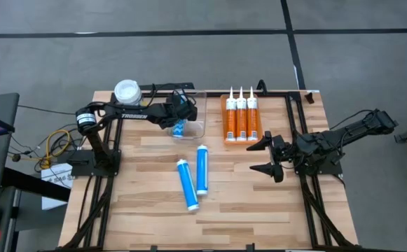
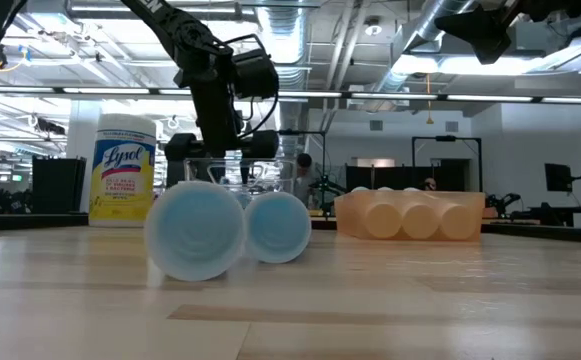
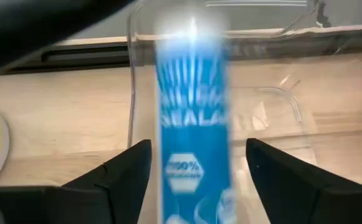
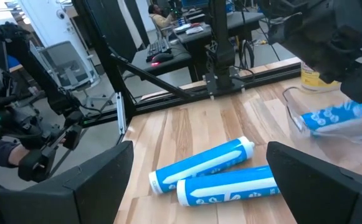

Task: Pick & place silicon tubes, Sealant and Lysol wipes
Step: Put the left blue sealant into the transparent bin

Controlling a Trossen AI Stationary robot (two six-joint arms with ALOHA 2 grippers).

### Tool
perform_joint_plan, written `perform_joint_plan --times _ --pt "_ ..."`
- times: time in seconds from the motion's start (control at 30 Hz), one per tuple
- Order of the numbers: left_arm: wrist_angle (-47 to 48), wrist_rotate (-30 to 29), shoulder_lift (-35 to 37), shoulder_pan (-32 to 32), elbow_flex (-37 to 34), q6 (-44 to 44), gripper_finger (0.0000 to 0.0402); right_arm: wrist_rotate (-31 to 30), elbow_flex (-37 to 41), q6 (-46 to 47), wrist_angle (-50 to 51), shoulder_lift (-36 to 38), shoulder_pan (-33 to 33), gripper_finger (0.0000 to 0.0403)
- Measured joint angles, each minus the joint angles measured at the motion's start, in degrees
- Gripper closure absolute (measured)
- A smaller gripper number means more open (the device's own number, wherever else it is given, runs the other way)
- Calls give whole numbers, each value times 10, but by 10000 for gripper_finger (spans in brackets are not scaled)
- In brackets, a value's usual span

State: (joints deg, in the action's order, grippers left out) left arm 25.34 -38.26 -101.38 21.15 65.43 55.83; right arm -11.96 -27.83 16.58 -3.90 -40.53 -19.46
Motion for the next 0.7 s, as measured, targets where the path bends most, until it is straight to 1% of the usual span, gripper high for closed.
perform_joint_plan --times 0.1,0.3,0.47,0.5,0.57,0.63,0.7 --pt "0 4 0 -2 0 -9 139 0 0 0 0 0 0 44" --pt "-1 5 6 -2 0 -25 135 0 0 0 0 0 0 44" --pt "-1 3 52 -5 21 -67 134 0 0 0 0 0 0 44" --pt "4 10 66 -7 29 -76 134 0 0 0 0 0 0 44" --pt "25 45 94 -18 50 -93 134 0 0 0 0 0 0 44" --pt "67 115 124 -32 72 -97 134 0 0 0 0 0 0 44" --pt "124 196 147 -50 91 -63 134 0 0 0 0 0 0 44"
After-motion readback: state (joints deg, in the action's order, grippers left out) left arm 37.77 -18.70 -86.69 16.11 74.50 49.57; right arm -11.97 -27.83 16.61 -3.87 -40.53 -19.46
